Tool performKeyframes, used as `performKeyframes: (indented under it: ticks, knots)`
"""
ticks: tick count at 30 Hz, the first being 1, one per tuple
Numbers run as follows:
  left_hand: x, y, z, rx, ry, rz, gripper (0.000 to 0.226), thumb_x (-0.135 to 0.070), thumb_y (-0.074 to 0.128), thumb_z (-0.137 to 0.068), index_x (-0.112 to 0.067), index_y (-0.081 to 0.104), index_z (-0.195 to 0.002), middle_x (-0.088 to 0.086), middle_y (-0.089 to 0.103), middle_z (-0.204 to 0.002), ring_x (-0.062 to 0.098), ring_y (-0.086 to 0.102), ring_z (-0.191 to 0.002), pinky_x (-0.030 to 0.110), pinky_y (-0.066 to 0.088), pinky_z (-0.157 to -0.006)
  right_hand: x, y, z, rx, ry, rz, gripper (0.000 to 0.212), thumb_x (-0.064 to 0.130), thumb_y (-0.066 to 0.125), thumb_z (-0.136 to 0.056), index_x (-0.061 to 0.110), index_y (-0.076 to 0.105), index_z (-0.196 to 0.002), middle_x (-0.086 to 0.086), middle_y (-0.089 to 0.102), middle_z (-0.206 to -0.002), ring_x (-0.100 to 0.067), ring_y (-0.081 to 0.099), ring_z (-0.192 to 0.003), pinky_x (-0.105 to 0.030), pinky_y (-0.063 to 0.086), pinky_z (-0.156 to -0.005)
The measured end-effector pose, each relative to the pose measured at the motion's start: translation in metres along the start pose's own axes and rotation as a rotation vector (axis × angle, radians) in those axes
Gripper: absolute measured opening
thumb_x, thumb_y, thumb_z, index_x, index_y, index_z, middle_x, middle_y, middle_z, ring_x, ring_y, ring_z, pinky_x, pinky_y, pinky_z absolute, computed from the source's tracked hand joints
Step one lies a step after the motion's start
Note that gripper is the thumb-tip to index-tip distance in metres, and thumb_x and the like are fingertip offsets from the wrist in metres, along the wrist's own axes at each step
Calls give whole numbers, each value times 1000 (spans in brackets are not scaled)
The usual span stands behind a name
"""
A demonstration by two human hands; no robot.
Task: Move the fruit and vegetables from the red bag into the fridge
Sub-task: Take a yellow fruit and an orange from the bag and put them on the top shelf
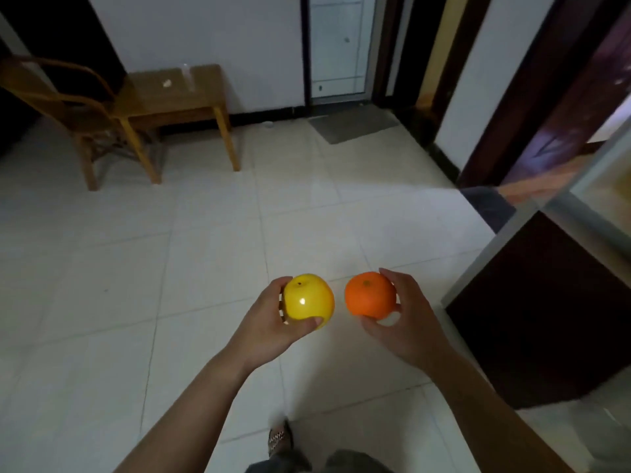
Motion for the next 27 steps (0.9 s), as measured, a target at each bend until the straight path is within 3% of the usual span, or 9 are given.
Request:
performKeyframes:
  ticks: [3, 6, 10, 14, 17, 19, 23, 27]
  knots:
    - [-17, -11, -60, 100, 72, -35, 75, -46, 77, -58, -36, 40, -123, -13, 49, -119, 10, 54, -105, 29, 52, -84, -4, 0, -28, -97, 73, 9, 80, 35, 81, -63, 22, 40, -131, 6, 43, -124, 1, 46, -106, -18, 46, -81]
    - [-36, 0, -111, 205, 141, -84, 76, -38, 82, -65, -33, 38, -127, -12, 47, -120, 13, 53, -108, 30, 51, -87, -13, -10, -46, -194, 173, 22, 80, 32, 83, -64, 24, 39, -130, 7, 42, -125, -6, 47, -107, -15, 44, -82]
    - [-67, 39, -169, 326, 183, -174, 95, -41, 79, -66, -28, 22, -141, -9, 38, -125, 15, 49, -111, 35, 48, -90, -35, -45, -56, -314, 325, 82, 81, 30, 82, -66, 26, 35, -133, 6, 38, -131, -11, 44, -111, -25, 45, -87]
    - [-109, 95, -222, 445, 271, -203, 85, -52, 76, -56, -29, 33, -126, -2, 45, -125, 20, 54, -107, 42, 53, -87, -68, -100, -64, -453, 445, 122, 83, 31, 81, -68, 27, 33, -136, 11, 33, -132, -9, 41, -111, -28, 46, -86]
    - [-150, 144, -261, 545, 363, -227, 76, -45, 80, -62, -31, 35, -122, -5, 44, -121, 17, 52, -106, 39, 52, -86, -96, -140, -81, -554, 477, 151, 81, 29, 80, -69, 27, 34, -135, 14, 30, -126, -6, 39, -108, -9, 42, -76]
    - [-180, 178, -286, 595, 427, -234, 75, -38, 79, -68, -29, 35, -127, -6, 42, -124, 16, 49, -109, 36, 51, -88, -115, -168, -96, -607, 492, 141, 80, 29, 81, -69, 26, 35, -135, 13, 31, -127, -4, 38, -107, -5, 41, -70]
    - [-242, 243, -322, 660, 551, -237, 79, -34, 77, -71, -27, 32, -136, -6, 39, -131, 11, 42, -112, 32, 47, -90, -151, -228, -116, -703, 523, 130, 82, 31, 81, -68, 30, 34, -135, 13, 33, -128, -6, 40, -112, -27, 44, -86]
    - [-300, 304, -355, 721, 649, -276, 84, -35, 78, -70, -31, 29, -137, -2, 38, -137, 10, 40, -112, 33, 45, -91, -186, -293, -122, -828, 566, 160, 81, 45, 77, -61, 31, 39, -131, 10, 39, -130, -11, 45, -115, -40, 49, -91]
Point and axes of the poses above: each hand's wrist, its own z-axis away from the middle knuckle, its own y-axis out of the palm, x = y × z, the point moved 3 cm from there along -z, towards the middle knuckle
